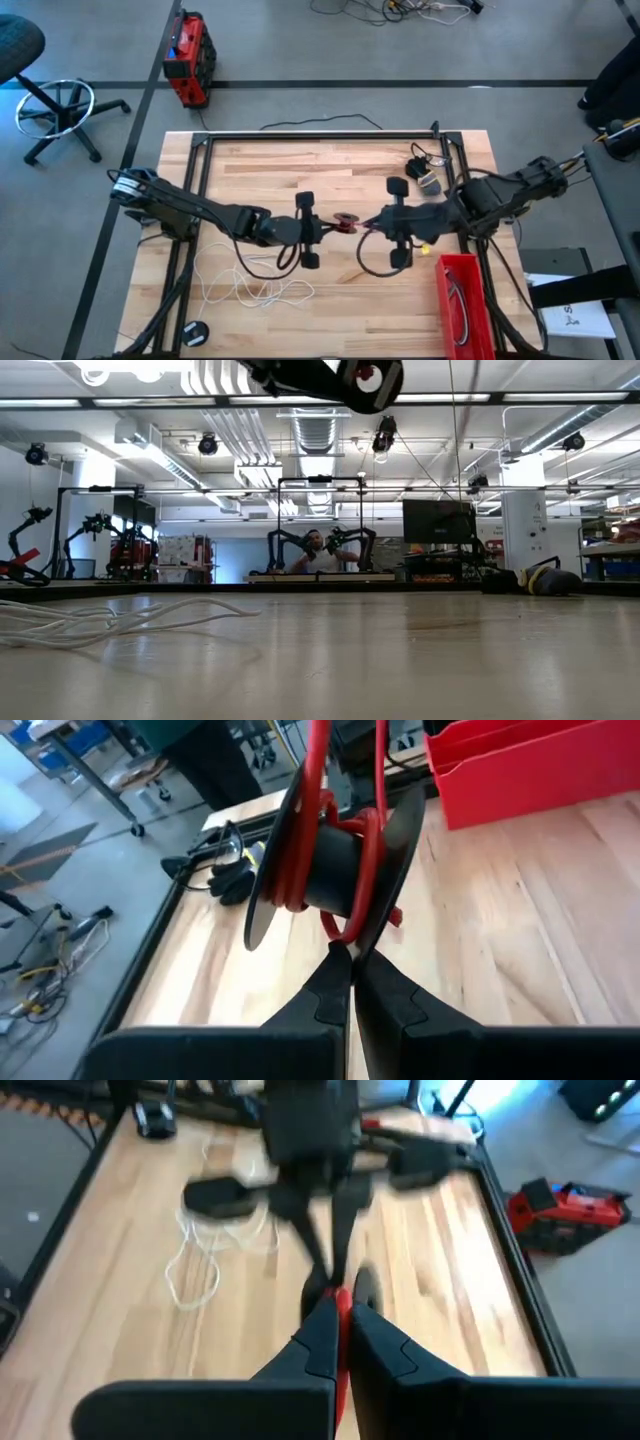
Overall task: Coil cords
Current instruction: Coil the red wire onto the spool
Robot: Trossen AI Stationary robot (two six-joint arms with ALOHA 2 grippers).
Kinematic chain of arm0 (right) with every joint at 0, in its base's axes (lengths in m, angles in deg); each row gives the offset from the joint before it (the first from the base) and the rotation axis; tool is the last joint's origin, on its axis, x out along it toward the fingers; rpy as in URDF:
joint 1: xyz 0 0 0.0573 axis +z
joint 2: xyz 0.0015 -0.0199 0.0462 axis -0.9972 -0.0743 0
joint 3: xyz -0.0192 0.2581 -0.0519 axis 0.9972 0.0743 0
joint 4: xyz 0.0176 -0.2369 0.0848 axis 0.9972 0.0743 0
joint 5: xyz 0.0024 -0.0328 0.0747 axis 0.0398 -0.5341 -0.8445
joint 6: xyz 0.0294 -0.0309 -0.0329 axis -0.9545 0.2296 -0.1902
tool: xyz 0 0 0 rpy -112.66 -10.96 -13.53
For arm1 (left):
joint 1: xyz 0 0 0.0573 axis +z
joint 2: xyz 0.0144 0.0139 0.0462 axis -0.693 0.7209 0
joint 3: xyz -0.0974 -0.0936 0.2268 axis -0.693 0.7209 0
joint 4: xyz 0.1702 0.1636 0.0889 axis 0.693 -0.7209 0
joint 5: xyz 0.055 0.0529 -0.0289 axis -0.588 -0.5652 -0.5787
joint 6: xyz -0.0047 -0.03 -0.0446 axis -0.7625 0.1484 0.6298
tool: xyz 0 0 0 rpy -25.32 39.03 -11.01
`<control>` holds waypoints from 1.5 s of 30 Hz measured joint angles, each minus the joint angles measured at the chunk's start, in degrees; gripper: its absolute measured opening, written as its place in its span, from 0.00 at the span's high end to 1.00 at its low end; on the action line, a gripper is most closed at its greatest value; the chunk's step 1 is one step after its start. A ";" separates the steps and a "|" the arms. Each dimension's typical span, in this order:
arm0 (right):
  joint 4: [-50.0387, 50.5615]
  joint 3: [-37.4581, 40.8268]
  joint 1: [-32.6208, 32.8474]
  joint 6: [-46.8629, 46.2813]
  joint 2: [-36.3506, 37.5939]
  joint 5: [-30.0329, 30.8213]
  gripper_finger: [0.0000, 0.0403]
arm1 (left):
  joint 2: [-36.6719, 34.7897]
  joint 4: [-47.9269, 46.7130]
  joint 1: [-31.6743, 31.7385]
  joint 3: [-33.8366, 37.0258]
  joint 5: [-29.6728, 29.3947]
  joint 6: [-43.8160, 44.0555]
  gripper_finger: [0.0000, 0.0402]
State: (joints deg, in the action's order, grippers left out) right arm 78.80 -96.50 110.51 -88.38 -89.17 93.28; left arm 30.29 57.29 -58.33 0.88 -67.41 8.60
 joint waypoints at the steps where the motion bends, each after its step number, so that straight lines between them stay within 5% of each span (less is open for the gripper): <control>1: 0.50 0.27 0.41 -0.36 0.00 0.02 0.99 | -0.64 -0.32 0.00 0.03 0.01 -0.38 1.00; 9: 1.23 6.24 1.01 -1.63 -1.04 1.47 0.99 | -4.60 2.37 0.11 0.26 6.24 -1.25 1.00; 14: 1.39 9.90 0.99 -4.24 -0.26 6.32 0.99 | -6.00 8.20 0.08 1.12 16.38 0.10 1.00; 20: -3.74 12.78 1.20 -4.51 0.31 8.35 0.99 | -6.08 23.11 0.02 5.55 26.44 0.02 1.00; 30: -25.46 17.16 1.49 3.98 -0.19 4.20 0.98 | -3.89 57.53 2.16 16.89 31.45 2.77 1.00; 37: -30.84 17.18 1.07 6.94 -0.19 4.43 0.85 | -0.80 68.60 2.54 18.70 32.50 5.37 1.00; 45: -27.34 15.17 1.79 5.63 0.40 4.44 0.67 | 0.68 70.18 2.60 16.13 34.59 5.68 1.00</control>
State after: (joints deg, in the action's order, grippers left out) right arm 51.47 -81.34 112.31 -82.75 -88.77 97.71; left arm 30.98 127.46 -55.73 17.01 -32.82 14.28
